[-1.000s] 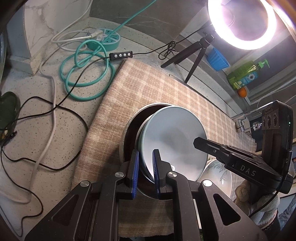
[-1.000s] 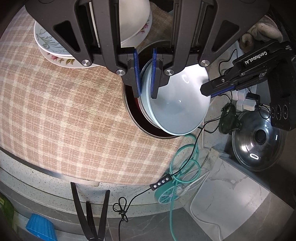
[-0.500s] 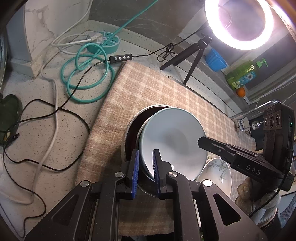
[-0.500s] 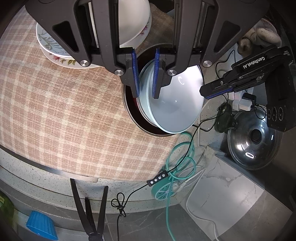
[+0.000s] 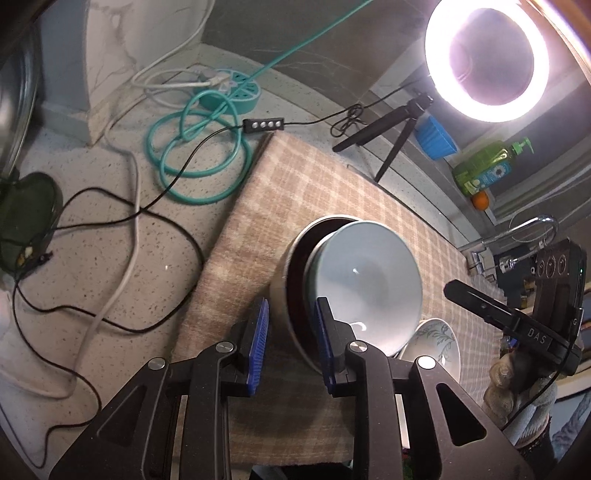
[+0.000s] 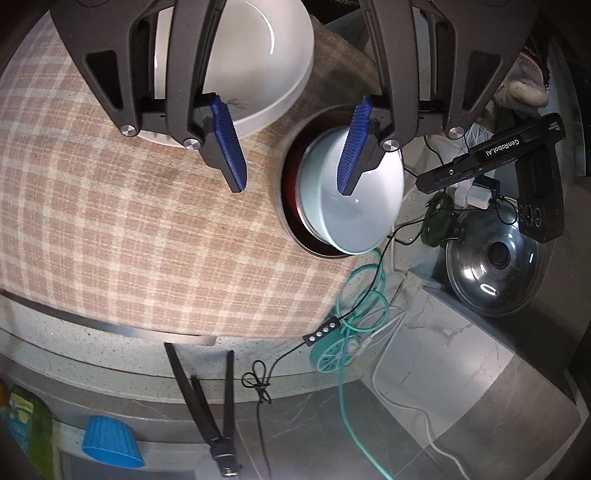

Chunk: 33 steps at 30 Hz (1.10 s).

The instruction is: Organize plates and bowls

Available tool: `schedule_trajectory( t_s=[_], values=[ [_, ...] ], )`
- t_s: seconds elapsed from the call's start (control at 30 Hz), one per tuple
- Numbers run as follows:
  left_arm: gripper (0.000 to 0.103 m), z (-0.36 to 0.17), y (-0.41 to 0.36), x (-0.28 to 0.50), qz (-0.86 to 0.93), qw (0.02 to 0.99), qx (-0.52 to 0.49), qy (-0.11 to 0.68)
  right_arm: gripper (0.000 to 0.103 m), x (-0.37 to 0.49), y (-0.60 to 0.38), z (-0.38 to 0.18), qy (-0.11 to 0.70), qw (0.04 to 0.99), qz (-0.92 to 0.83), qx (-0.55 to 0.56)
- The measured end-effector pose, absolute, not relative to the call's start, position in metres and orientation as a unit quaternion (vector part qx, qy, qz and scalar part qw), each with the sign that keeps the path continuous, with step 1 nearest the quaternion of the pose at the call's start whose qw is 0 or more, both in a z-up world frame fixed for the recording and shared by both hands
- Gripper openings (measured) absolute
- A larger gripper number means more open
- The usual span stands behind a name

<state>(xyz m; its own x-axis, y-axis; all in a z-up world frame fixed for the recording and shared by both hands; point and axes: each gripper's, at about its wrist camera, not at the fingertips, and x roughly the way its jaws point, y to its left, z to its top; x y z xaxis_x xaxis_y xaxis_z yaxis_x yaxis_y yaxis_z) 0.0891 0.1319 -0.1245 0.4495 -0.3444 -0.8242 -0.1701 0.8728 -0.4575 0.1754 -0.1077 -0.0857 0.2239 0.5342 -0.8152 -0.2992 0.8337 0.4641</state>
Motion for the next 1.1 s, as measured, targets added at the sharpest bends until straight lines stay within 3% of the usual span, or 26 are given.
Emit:
schedule_trajectory(
  t_s=[0.3,0.57,1.1],
  values=[
    [0.023,-0.137,0.141,0.084,-0.050,0.804,-0.272,0.526,0.053,0.180,-0.120,-0.107,0.586,0.754,0.257,0.147],
    [0.020,-0.144,0.140,0.090,-0.055,0.796,-0.288,0.529,0.036,0.180,-0.112,-0.122,0.604,0.735,0.262,0.162],
    [0.013,-0.154,0.134,0.102,-0.064,0.789,-0.287,0.540,0.018,0.185,-0.097,-0.137,0.619,0.721,0.266,0.159]
  ],
)
